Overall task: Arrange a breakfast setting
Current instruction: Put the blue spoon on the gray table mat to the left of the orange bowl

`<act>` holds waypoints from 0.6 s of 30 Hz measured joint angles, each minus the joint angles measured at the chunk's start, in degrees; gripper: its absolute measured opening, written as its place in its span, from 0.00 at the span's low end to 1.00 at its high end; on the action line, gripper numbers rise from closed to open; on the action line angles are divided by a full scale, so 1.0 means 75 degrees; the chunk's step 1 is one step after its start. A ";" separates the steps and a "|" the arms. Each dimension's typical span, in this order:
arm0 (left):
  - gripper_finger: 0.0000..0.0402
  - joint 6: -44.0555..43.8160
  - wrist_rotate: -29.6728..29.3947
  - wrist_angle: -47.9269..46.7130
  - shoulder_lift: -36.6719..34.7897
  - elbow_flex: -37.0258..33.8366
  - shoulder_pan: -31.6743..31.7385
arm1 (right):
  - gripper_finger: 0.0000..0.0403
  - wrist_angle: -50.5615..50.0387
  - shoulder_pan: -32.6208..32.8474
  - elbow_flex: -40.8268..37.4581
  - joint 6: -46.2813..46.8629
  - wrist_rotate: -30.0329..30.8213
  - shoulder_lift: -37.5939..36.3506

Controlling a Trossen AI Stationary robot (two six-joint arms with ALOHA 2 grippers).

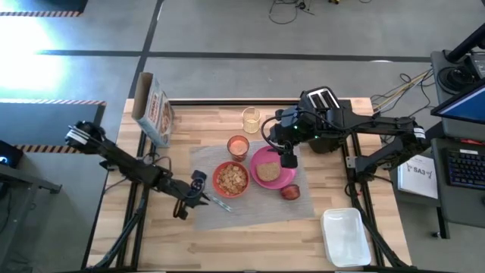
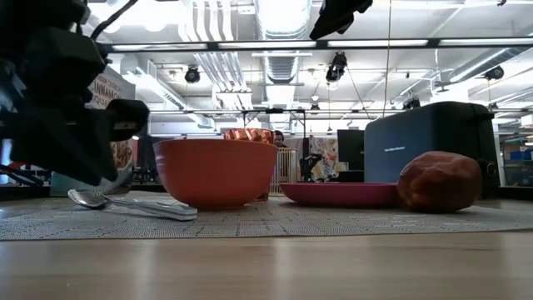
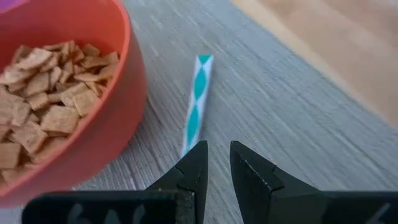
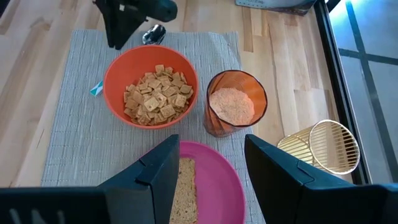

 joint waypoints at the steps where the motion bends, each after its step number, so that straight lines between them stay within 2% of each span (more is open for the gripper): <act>1: 0.13 0.0035 -0.0097 -0.0016 0.0116 0.0078 0.0006 | 0.42 0.0000 0.0003 0.0000 0.0000 -0.0003 0.0000; 7: 0.13 -0.0232 -0.0394 -0.0270 0.0666 0.0385 0.0023 | 0.42 0.0000 0.0001 0.0000 0.0000 0.0001 0.0000; 11: 0.13 -0.0170 -0.0925 -0.0338 0.0779 0.0426 0.0021 | 0.42 0.0000 0.0003 -0.0003 0.0000 0.0000 0.0000; 18: 0.13 0.0123 -0.0965 -0.0390 0.0711 0.0426 0.0023 | 0.42 0.0000 0.0000 0.0000 0.0000 -0.0003 0.0000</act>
